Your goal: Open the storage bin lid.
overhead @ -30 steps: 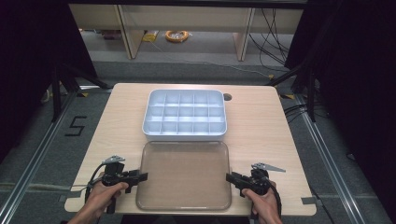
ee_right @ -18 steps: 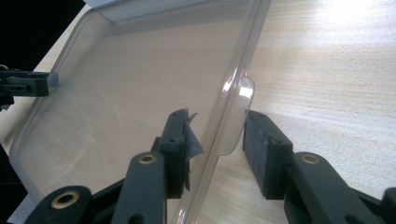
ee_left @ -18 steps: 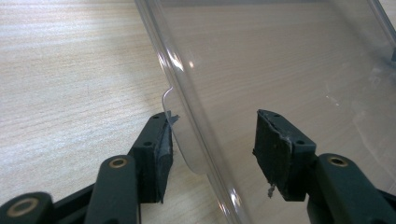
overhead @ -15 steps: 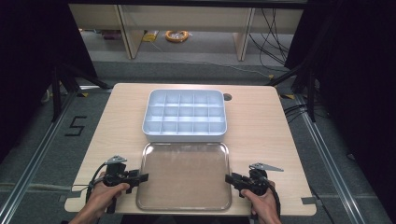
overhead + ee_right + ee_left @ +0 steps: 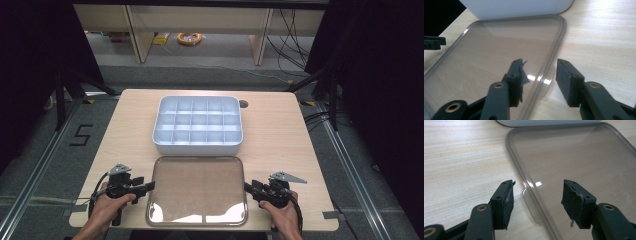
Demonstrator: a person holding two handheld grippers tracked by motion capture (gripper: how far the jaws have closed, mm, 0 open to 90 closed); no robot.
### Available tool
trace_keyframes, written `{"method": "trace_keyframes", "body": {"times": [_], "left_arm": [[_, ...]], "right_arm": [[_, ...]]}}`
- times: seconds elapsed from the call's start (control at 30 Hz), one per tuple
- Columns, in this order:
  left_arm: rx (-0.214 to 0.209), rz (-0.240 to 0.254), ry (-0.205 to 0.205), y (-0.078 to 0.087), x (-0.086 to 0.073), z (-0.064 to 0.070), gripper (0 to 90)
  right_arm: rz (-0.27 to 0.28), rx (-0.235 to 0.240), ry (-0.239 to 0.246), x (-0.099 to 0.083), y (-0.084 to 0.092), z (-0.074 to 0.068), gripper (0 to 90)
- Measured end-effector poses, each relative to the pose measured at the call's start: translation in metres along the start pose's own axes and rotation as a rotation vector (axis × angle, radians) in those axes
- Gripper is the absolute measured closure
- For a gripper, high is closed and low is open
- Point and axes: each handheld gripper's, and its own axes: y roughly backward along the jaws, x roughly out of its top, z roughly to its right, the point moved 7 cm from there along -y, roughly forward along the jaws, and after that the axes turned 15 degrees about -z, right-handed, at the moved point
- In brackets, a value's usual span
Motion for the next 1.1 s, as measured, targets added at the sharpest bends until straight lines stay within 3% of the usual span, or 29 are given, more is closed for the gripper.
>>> {"method": "trace_keyframes", "body": {"times": [0.1,0.2,0.23,0.3,0.33,0.4,0.43,0.47,0.5,0.57,0.6,0.67,0.7,0.8,0.87,0.93,0.97,1.0,1.1], "left_arm": [[-0.003,-0.024,-0.022,0.001,-0.002,0.000,40.9],[-0.014,0.008,0.004,0.000,0.001,0.002,37.3],[-0.026,0.014,0.012,0.000,0.001,0.002,35.4],[-0.033,-0.010,0.007,0.001,0.000,0.001,32.3],[-0.046,-0.007,0.010,0.001,0.000,0.002,30.8],[-0.066,0.017,0.037,0.000,0.002,0.006,28.0],[-0.071,0.019,0.031,0.000,0.002,0.007,26.3],[-0.075,0.023,0.031,0.000,0.003,0.008,25.1],[-0.075,0.027,0.028,0.001,0.003,0.009,24.6],[-0.072,0.036,0.017,0.002,0.004,0.009,22.4],[-0.076,0.039,0.018,0.002,0.004,0.009,21.3],[-0.081,0.039,0.008,0.002,0.004,0.010,17.4],[-0.087,0.038,0.006,0.002,0.004,0.011,14.7],[-0.095,0.049,-0.013,0.002,0.004,0.014,15.0],[-0.093,0.057,-0.034,0.003,0.005,0.016,15.1],[-0.095,0.062,-0.047,0.005,0.005,0.018,15.0],[-0.098,0.065,-0.050,0.005,0.005,0.019,15.1],[-0.098,0.067,-0.055,0.006,0.005,0.020,15.1],[-0.100,0.069,-0.061,0.009,0.004,0.022,15.1]], "right_arm": [[0.010,-0.020,0.023,0.002,0.000,0.002,48.3],[0.047,-0.039,0.073,0.006,0.001,0.005,39.8],[0.032,-0.049,0.067,0.006,0.004,0.004,37.8],[0.052,-0.038,0.041,0.007,0.005,0.000,33.6],[0.084,-0.051,0.094,0.010,0.005,0.004,33.4],[0.101,-0.032,0.087,0.012,0.007,0.000,31.8],[0.120,-0.037,0.111,0.014,0.007,0.000,31.4],[0.116,-0.019,0.075,0.013,0.009,-0.005,30.6],[0.157,-0.029,0.124,0.017,0.008,-0.002,29.2],[0.134,-0.022,0.125,0.016,0.011,-0.004,27.2],[0.156,-0.019,0.114,0.017,0.011,-0.005,26.0],[0.148,-0.040,0.142,0.017,0.012,-0.004,22.6],[0.154,-0.021,0.128,0.017,0.012,-0.006,20.5],[0.152,-0.030,0.132,0.017,0.013,-0.004,16.1],[0.147,-0.009,0.091,0.015,0.014,-0.008,15.9],[0.172,-0.010,0.133,0.018,0.015,-0.006,15.9],[0.151,-0.003,0.091,0.015,0.016,-0.009,15.9],[0.174,-0.018,0.146,0.017,0.015,-0.007,16.0],[0.163,-0.017,0.154,0.016,0.016,-0.009,16.1]]}}
